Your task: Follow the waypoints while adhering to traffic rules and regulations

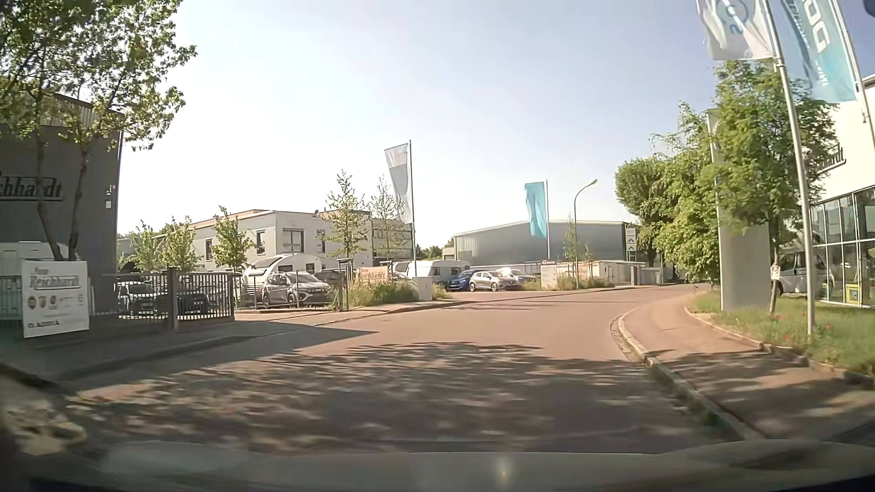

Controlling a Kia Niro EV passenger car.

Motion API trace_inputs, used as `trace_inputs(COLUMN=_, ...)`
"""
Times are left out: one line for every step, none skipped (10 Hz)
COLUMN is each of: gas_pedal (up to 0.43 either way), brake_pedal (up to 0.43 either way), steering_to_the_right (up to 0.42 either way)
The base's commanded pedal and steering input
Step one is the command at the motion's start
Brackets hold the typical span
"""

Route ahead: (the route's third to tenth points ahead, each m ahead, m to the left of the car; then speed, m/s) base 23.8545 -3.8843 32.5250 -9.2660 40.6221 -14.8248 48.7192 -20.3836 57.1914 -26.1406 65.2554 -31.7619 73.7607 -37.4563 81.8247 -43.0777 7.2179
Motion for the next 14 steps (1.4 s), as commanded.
trace_inputs(gas_pedal=0.000, brake_pedal=0.000, steering_to_the_right=0.048)
trace_inputs(gas_pedal=0.000, brake_pedal=0.000, steering_to_the_right=0.056)
trace_inputs(gas_pedal=0.000, brake_pedal=0.000, steering_to_the_right=0.058)
trace_inputs(gas_pedal=0.000, brake_pedal=0.000, steering_to_the_right=0.060)
trace_inputs(gas_pedal=0.000, brake_pedal=0.000, steering_to_the_right=0.067)
trace_inputs(gas_pedal=0.000, brake_pedal=0.000, steering_to_the_right=0.079)
trace_inputs(gas_pedal=0.000, brake_pedal=0.000, steering_to_the_right=0.091)
trace_inputs(gas_pedal=0.000, brake_pedal=0.000, steering_to_the_right=0.095)
trace_inputs(gas_pedal=0.000, brake_pedal=0.000, steering_to_the_right=0.096)
trace_inputs(gas_pedal=0.000, brake_pedal=0.000, steering_to_the_right=0.095)
trace_inputs(gas_pedal=0.039, brake_pedal=0.000, steering_to_the_right=0.093)
trace_inputs(gas_pedal=0.047, brake_pedal=0.000, steering_to_the_right=0.092)
trace_inputs(gas_pedal=0.047, brake_pedal=0.000, steering_to_the_right=0.091)
trace_inputs(gas_pedal=0.047, brake_pedal=0.000, steering_to_the_right=0.092)
